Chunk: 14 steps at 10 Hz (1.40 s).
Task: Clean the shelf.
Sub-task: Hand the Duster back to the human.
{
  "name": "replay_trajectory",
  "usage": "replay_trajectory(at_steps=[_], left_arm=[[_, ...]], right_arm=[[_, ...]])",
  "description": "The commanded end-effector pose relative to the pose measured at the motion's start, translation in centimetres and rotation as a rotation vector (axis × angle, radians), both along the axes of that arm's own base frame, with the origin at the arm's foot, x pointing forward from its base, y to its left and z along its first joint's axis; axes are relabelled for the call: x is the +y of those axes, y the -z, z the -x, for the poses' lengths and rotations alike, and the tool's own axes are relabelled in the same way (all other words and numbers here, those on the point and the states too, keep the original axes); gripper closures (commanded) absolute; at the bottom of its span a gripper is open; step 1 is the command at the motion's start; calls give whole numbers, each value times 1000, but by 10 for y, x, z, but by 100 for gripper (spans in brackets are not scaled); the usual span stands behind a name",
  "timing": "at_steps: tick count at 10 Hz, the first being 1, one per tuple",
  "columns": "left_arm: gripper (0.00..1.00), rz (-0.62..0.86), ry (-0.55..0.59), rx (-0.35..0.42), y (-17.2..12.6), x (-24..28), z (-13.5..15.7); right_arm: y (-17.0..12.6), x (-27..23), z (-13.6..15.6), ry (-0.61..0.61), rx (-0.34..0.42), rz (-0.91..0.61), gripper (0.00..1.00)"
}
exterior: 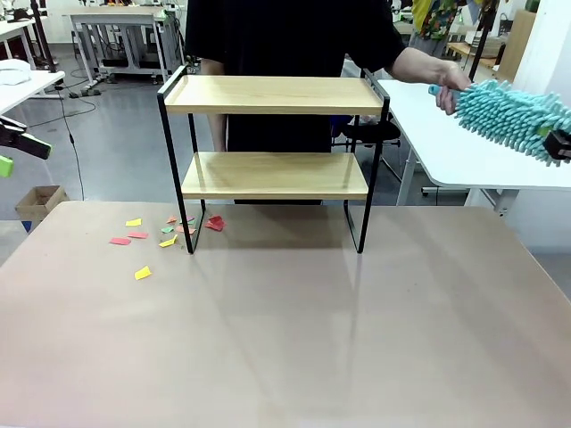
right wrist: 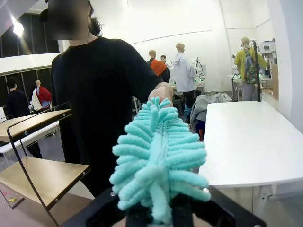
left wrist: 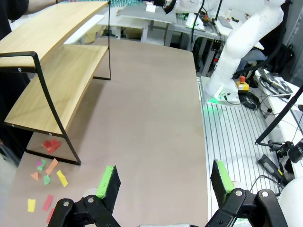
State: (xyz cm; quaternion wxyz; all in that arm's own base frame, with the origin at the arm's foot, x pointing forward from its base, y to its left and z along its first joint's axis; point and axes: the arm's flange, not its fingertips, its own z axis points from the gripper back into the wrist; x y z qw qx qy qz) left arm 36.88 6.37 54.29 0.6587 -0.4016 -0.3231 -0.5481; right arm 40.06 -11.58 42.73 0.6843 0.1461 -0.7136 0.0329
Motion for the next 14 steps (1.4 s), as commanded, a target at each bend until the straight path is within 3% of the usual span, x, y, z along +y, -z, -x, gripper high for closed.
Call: replay_trajectory(at_steps=[1, 2, 3, 4, 7, 8, 11, 14], left_arm=[[0, 14, -3, 1, -3, 0, 0], [0, 14, -3, 1, -3, 0, 0], [0, 14, -3, 1, -3, 0, 0], [0, 14, -3, 1, -3, 0, 0], [0, 14, -3, 1, -3, 0, 0], [0, 14, -3, 1, -3, 0, 0], [0, 14, -3, 1, -3, 0, 0], [0, 14, -3, 1, -3, 0, 0]], right_arm=[[-1, 0, 0, 3, 1, 3, 83], [0, 0, 0, 0, 0, 0, 28], [-6, -3, 4, -5, 15, -20, 28], [-16, -6, 9, -18, 29, -51, 0], [-69, -22, 29, -60, -6, -155, 4], [-92, -31, 36, -74, -31, -210, 0], [-156, -80, 48, -38, -96, -461, 0], [-170, -124, 53, -10, -133, -601, 0]])
